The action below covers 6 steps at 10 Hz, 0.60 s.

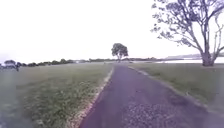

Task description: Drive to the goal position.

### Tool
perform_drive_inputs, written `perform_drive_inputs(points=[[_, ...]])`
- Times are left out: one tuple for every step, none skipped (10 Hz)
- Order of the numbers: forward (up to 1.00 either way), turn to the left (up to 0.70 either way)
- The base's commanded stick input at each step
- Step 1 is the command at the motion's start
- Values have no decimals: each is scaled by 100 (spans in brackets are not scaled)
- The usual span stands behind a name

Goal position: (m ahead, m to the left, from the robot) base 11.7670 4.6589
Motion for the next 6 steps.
perform_drive_inputs(points=[[70,-14],[70,-14],[70,-14],[70,-14],[70,-14],[70,-14]])
